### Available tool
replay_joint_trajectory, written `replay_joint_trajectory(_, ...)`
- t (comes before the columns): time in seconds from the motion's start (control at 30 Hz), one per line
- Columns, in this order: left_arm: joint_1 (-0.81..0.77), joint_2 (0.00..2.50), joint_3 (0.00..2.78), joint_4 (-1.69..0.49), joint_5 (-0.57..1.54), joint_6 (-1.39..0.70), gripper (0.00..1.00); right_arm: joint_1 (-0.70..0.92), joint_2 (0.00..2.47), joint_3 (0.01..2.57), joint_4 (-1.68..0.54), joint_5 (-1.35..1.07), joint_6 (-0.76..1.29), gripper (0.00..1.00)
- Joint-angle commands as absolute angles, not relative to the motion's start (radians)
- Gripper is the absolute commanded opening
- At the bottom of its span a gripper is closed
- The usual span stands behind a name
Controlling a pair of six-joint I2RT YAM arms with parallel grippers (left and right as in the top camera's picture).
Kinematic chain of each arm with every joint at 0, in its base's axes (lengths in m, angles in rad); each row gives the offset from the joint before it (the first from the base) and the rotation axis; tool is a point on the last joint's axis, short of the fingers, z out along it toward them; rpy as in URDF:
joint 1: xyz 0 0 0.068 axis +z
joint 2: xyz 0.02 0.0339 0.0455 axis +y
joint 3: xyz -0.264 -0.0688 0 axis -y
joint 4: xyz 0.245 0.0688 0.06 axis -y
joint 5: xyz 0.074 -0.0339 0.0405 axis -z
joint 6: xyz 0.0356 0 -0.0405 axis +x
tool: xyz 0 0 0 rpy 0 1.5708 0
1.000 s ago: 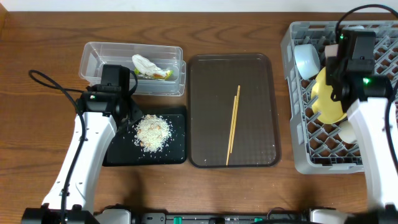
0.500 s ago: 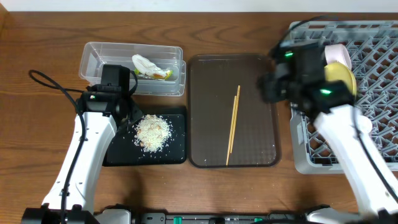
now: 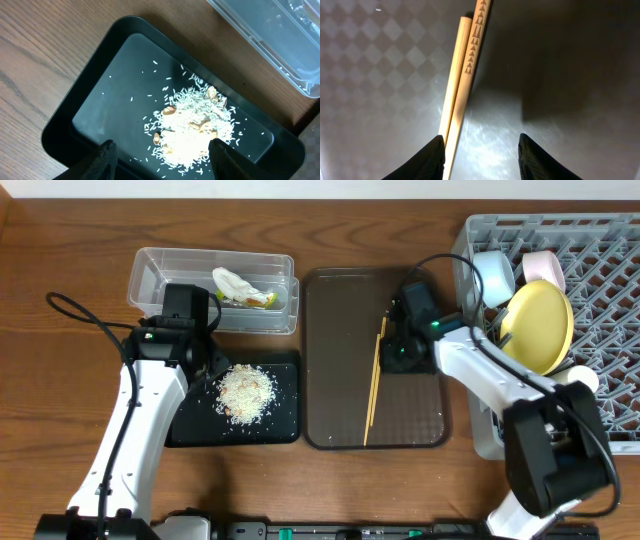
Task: Sort waste into correct bins and load items into the dishwasher rack
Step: 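Reach the right gripper to the chopsticks and grasp one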
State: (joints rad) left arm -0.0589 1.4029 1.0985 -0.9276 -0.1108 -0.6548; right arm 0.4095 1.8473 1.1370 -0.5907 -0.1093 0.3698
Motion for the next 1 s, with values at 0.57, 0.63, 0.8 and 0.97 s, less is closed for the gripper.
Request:
replay_joint_trajectory(0.57,-0.056,1.409,1.109,-0.931,-0.116,-0.66,0.62,0.5,1.887,1.127,-0.567,0.038,0.479,0.45)
replay_joint_trajectory(0.63,-0.056,1.409,1.109,-0.931,-0.116,-0.66,0.62,0.504,1.888,1.121,-0.567,0.038,0.479,0.45)
replay_joint_trajectory(0.8,-0.056,1.409,1.109,-0.931,-0.116,-0.66,0.62,0.505,1.899,1.112,-0.568,0.045,0.486,0.46)
replay_joint_trajectory(0.97,-0.056,1.409,1.109,-0.931,-0.116,-0.66,0.62,0.505,1.9,1.11,-0.571,0.056,0.486,0.46)
